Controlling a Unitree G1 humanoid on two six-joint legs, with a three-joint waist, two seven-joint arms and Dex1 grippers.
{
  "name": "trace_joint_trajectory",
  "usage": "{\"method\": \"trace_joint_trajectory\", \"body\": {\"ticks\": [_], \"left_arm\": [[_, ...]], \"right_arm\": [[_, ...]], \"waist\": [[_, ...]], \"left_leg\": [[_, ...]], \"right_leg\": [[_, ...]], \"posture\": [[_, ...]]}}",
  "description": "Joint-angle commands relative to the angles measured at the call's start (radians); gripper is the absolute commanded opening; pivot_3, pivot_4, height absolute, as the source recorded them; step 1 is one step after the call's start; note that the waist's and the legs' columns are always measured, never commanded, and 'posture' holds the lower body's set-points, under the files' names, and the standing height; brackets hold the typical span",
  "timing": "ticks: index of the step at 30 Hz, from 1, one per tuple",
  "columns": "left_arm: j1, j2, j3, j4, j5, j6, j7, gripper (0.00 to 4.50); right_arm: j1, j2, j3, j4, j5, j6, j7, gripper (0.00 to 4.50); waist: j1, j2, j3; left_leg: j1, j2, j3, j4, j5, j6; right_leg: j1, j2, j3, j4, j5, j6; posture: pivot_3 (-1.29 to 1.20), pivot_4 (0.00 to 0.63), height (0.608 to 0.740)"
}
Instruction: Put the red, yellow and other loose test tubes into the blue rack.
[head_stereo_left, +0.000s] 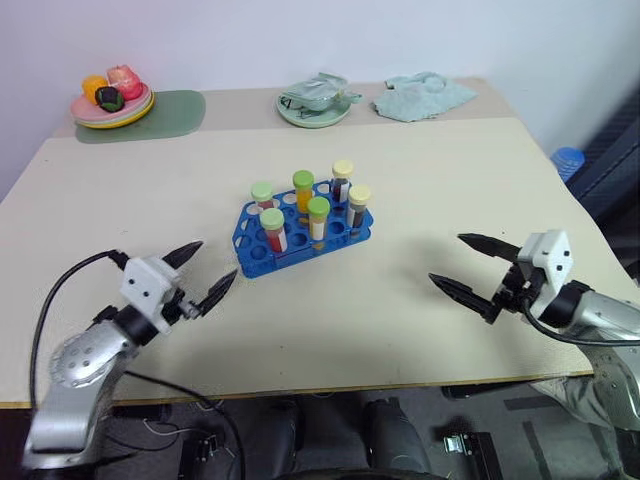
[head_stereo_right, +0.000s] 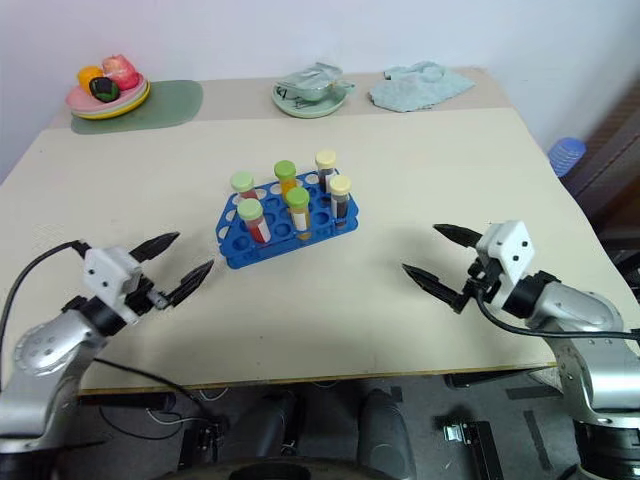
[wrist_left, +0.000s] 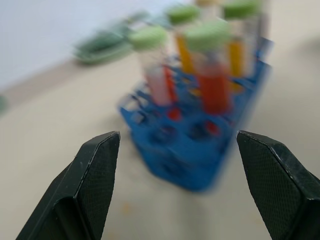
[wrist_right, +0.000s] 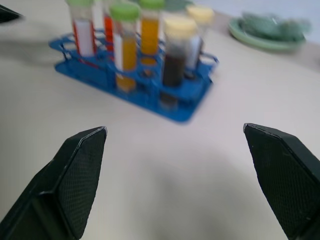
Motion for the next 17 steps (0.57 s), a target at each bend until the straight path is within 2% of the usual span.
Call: {"method": "trace_joint_trajectory", "body": {"ticks": [1,7,17], "left_arm": [[0.000,0.083,0.128,-0.010,-0.077,0.034,-0.077,3.78],[-0.006,0.157,0.175,0.041,-0.107,0.022,-0.191,3.78],[0.000,0.161,0.189,0.047,-0.113,0.035,-0.254,3.78]], "right_arm": [[0.014,-0.046,-0.080,0.040,0.023,-0.023,0.059,4.50],[-0.006,-0.078,-0.099,0.119,0.024,-0.047,0.123,4.50],[-0.013,-0.086,-0.103,0.122,0.029,-0.040,0.163,4.50]], "waist": [[0.000,0.000,0.000],[-0.001,0.001,0.000],[0.001,0.001,0.000]], "left_leg": [[0.000,0.000,0.000,0.000,0.000,0.000],[0.000,0.000,0.000,0.000,0.000,0.000],[0.000,0.000,0.000,0.000,0.000,0.000]], "right_leg": [[0.000,0.000,0.000,0.000,0.000,0.000],[0.001,0.000,-0.001,-0.001,0.000,0.000],[0.001,-0.001,-0.001,-0.001,0.000,0.000]], "posture": [[0.00,0.150,0.740],[0.00,0.150,0.740],[0.00,0.150,0.740]]}}
